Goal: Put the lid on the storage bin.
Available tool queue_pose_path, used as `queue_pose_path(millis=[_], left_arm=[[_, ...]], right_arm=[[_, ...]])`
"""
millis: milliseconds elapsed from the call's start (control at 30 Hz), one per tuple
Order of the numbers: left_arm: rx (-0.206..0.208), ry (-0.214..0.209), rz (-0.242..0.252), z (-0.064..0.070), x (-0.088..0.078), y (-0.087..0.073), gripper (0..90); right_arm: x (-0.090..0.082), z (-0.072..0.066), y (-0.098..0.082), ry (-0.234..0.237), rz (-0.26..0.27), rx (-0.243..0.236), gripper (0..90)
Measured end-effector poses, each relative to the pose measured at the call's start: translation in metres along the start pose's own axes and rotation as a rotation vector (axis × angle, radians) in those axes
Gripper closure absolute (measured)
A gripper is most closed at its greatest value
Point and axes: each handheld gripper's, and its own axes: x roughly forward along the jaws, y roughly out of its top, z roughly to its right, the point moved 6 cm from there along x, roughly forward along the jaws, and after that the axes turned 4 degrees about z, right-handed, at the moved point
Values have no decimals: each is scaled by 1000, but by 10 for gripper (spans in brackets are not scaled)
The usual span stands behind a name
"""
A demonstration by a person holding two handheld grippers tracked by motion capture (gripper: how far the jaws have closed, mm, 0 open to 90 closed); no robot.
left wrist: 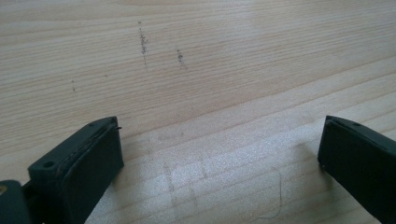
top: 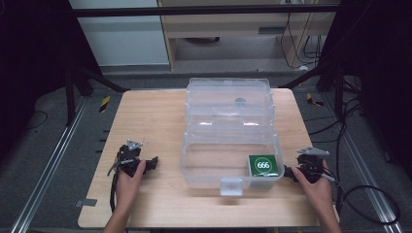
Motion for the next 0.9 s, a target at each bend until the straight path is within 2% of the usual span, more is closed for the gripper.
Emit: queue_pose_path(millis=[100, 233, 300, 333, 367, 400, 467, 500, 533, 567, 600, 667, 700, 733, 767, 800, 833, 867, 900], left_arm=[[1, -2, -1, 0, 0, 0, 0], [43, -57, -6, 3, 0, 1, 0], [44, -73, -11, 4, -2, 1, 23], [54, -105, -11, 7, -10, 2, 47], [75, -119, -13, 9, -15, 4, 42], [120, -126, -14, 12, -22, 7, 38], [200, -147, -11, 19, -37, 17, 42], [200, -147, -11, 19, -37, 17, 41], [254, -195, -12, 31, -53, 30, 39], [254, -195, -12, 31, -53, 30, 39], [321, -243, -27, 44, -70, 44, 39], [380, -275, -29, 58, -85, 59, 35], [380, -275, -29, 58, -85, 59, 36], [427, -298, -25, 70, -98, 73, 36], [427, -298, -25, 70, -98, 73, 35], [459, -341, -24, 82, -107, 84, 33], [475, -367, -28, 88, -110, 88, 33], [492, -388, -28, 94, -113, 92, 36], [492, -388, -28, 94, -113, 92, 37]], right_arm=[[2, 0, 2, 7, -2, -6, 3], [7, 0, 6, 11, 0, -3, 8], [6, 1, 6, 17, 2, 0, 19], [3, 3, 7, 47, -3, -52, 89], [0, 4, 9, 45, -2, -84, 84], [-7, 5, 13, 46, 13, -100, 72], [-23, 6, 25, 56, 33, -147, 115], [-23, 6, 25, 56, 33, -147, 115], [-39, 7, 39, 57, 28, -194, 182], [-47, 8, 47, 51, 26, -221, 213], [-55, 8, 56, 45, 25, -246, 236], [-69, 6, 75, 47, 18, -289, 289], [-69, 6, 75, 47, 18, -289, 289], [-83, -1, 98, 69, 21, -335, 324], [-86, -3, 105, 74, 18, -357, 345], [-90, -6, 114, 79, 12, -390, 368], [-92, -9, 123, 83, 4, -425, 386], [-94, -12, 131, 86, -2, -451, 398], [-96, -14, 140, 91, -8, -476, 410]])
